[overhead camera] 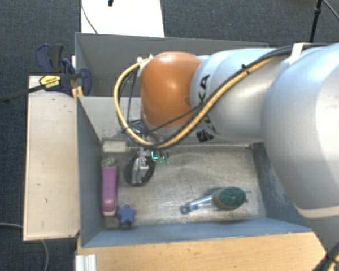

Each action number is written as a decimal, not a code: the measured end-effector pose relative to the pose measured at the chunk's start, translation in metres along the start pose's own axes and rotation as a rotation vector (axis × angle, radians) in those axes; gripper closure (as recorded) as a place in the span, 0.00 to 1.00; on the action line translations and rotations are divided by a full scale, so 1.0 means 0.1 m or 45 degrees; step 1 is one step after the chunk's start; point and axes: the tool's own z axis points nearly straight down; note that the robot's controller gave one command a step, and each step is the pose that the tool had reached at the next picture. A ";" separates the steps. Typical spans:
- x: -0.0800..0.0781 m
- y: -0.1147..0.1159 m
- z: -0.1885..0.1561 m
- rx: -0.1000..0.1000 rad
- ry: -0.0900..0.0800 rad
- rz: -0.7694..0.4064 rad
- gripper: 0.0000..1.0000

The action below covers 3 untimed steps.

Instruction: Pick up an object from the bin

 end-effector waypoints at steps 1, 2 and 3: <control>-0.11 -0.38 0.70 0.001 -0.010 -0.570 0.00; -0.20 -0.68 0.39 0.002 -0.017 -0.691 0.00; -0.11 -0.64 0.40 0.001 -0.007 -0.825 0.00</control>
Offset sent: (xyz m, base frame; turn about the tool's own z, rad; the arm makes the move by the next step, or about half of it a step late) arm 0.0096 -0.0378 -0.0711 -0.4503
